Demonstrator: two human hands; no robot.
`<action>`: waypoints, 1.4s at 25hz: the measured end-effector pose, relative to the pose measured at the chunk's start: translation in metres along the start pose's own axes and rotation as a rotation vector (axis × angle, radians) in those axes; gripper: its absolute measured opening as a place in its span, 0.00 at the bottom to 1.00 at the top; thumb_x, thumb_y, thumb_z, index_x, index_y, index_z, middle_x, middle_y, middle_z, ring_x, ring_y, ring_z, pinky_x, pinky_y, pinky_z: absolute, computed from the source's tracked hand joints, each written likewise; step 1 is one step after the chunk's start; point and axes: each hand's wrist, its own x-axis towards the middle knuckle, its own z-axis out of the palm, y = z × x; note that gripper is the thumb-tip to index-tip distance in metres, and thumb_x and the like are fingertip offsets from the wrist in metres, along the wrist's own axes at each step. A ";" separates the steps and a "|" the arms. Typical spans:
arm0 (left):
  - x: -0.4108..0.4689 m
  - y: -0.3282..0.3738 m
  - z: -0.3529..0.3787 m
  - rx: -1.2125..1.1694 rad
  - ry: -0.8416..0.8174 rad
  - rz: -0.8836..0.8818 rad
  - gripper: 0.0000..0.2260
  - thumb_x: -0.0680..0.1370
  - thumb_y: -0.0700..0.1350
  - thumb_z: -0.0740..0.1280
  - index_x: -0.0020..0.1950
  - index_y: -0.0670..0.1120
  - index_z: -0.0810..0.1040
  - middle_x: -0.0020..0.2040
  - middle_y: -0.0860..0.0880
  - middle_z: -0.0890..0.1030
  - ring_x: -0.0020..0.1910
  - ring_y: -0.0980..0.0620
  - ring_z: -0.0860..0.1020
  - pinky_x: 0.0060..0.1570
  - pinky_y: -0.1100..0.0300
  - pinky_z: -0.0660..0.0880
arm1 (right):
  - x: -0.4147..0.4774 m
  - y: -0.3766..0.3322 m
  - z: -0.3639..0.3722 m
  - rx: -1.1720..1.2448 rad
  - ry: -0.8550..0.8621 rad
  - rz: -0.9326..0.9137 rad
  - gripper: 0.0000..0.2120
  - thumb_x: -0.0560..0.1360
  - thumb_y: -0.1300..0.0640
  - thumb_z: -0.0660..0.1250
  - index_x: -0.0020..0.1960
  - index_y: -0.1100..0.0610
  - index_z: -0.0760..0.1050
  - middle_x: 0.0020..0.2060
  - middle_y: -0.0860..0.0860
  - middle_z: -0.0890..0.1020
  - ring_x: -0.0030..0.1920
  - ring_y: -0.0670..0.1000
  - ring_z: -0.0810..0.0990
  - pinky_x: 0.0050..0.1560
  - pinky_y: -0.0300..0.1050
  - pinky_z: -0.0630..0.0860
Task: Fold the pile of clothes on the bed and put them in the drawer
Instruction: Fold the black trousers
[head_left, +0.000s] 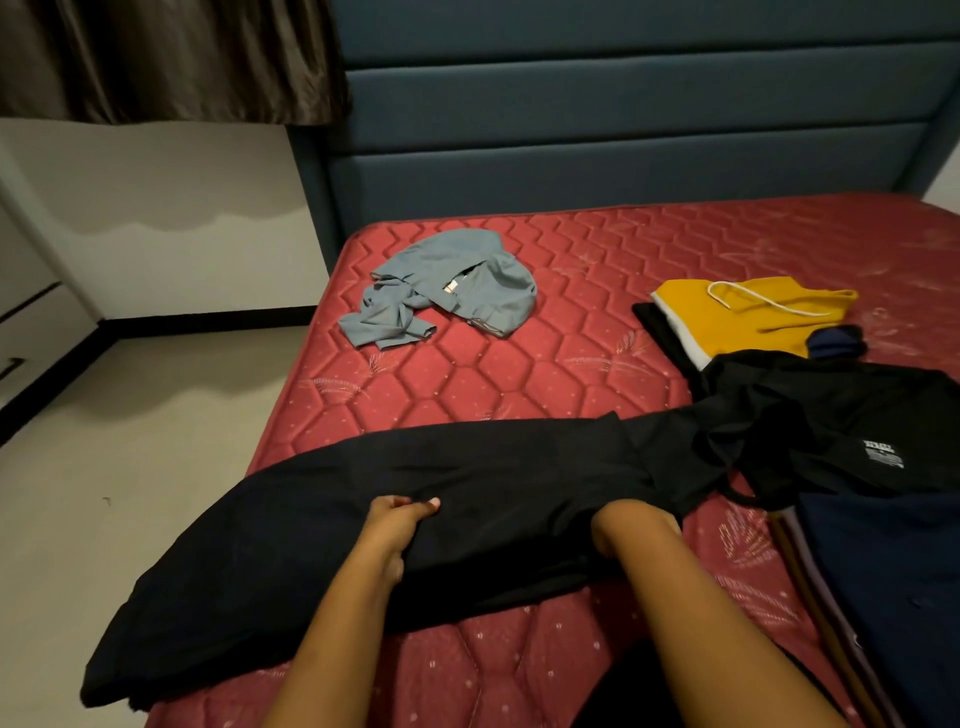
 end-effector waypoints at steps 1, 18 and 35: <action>-0.005 0.007 0.002 -0.005 -0.076 0.025 0.11 0.74 0.36 0.72 0.53 0.42 0.74 0.49 0.42 0.79 0.43 0.47 0.78 0.41 0.58 0.77 | -0.005 0.006 -0.003 0.026 0.021 -0.016 0.17 0.80 0.54 0.55 0.67 0.54 0.73 0.69 0.51 0.72 0.65 0.53 0.73 0.65 0.46 0.69; 0.020 -0.006 -0.020 0.904 0.194 0.590 0.24 0.77 0.40 0.68 0.73 0.45 0.69 0.74 0.45 0.67 0.70 0.43 0.70 0.66 0.52 0.66 | 0.077 -0.001 0.004 0.307 0.364 -0.317 0.40 0.72 0.27 0.54 0.74 0.35 0.34 0.75 0.41 0.33 0.74 0.60 0.30 0.65 0.76 0.35; 0.001 -0.033 0.052 1.415 0.032 0.596 0.48 0.56 0.82 0.30 0.75 0.68 0.42 0.79 0.55 0.42 0.78 0.46 0.40 0.72 0.39 0.39 | 0.112 0.022 -0.026 0.440 0.492 -0.215 0.30 0.79 0.34 0.48 0.77 0.38 0.41 0.77 0.42 0.40 0.77 0.57 0.36 0.66 0.73 0.33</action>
